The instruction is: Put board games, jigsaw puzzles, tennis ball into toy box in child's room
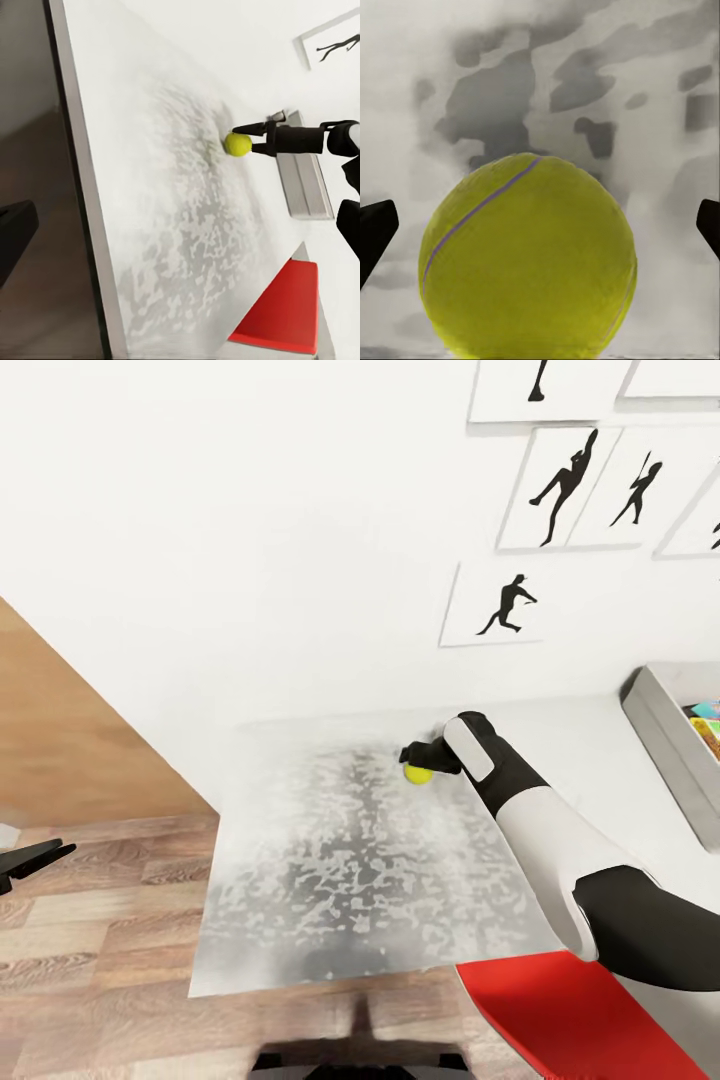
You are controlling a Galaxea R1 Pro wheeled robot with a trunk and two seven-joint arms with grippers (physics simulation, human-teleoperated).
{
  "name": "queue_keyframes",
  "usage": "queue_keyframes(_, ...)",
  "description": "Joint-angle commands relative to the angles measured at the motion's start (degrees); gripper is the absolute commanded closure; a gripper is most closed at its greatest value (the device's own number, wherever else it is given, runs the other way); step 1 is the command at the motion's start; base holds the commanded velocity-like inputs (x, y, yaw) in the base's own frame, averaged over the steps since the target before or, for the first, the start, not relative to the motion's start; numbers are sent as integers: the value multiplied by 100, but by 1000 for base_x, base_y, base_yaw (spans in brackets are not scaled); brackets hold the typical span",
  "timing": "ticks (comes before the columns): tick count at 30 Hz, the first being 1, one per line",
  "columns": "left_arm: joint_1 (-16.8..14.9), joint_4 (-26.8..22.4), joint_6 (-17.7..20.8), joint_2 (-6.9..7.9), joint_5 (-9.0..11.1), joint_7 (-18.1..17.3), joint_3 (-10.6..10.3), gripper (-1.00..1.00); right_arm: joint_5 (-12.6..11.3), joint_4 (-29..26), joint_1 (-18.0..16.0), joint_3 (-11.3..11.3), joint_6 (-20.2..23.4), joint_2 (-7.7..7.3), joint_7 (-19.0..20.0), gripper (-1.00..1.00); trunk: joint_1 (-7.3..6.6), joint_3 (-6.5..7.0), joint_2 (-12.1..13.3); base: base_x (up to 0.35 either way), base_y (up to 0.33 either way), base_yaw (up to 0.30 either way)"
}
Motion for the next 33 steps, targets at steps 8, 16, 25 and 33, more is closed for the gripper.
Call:
queue_keyframes(8, -3, 0, 61, -3, 2, -24, -1, -100, -61, -4, -1, 20, 31, -4, -45, -100, 1, -18, -10, -75, 0, 0)
queue_keyframes(16, -3, 0, 61, -3, 4, -24, -1, -100, -61, -4, -1, 17, 48, -4, -44, -100, 1, -19, -10, -8, 0, 0)
queue_keyframes(25, -3, 0, 61, -4, -4, -24, -1, -100, -61, -22, -1, 11, 43, -4, -40, 100, 1, -20, -10, -1, 0, 0)
queue_keyframes(33, -3, 0, 61, 3, -4, -24, -1, -100, -62, -55, -1, 11, 27, -4, -45, 100, 1, -17, -10, 0, 0, -2)
